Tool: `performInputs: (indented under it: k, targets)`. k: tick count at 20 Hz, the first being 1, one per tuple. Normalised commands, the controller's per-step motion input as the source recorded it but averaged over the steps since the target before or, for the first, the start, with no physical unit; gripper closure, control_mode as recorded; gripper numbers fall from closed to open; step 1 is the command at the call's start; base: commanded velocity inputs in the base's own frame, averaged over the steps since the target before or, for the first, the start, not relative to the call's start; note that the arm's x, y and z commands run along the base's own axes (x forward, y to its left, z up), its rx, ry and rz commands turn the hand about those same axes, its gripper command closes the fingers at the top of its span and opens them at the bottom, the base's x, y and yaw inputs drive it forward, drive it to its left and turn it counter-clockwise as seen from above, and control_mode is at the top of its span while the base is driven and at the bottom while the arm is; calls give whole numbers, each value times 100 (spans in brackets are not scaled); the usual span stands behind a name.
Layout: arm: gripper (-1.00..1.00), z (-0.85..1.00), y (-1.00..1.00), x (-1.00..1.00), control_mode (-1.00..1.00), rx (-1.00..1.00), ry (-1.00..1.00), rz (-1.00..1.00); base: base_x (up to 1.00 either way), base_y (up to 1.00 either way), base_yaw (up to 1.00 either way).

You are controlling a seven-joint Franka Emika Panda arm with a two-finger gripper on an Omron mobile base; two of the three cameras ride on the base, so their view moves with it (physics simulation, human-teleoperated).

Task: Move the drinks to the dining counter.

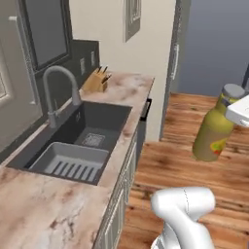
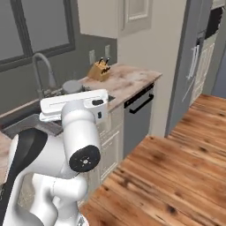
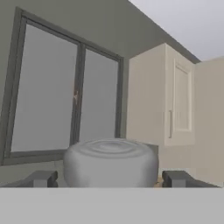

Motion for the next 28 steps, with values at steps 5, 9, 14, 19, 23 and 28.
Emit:
performInputs:
  k: [5, 9, 14, 19, 23, 28]
  targets:
    - [100, 0, 0, 0, 100, 0, 0, 0, -1, 0, -69]
    - [100, 0, 0, 0, 100, 0, 0, 0, -1, -2, -68]
    - [100, 0, 0, 0, 100, 0, 0, 0, 0, 0, -65]
    - [100, 0, 0, 0, 100, 0, 0, 0, 0, 0, -65]
    - [100, 0, 0, 0, 100, 0, 0, 0, 0, -5, -64]
    - [100, 0, 0, 0, 100, 0, 0, 0, 0, -15, -62]
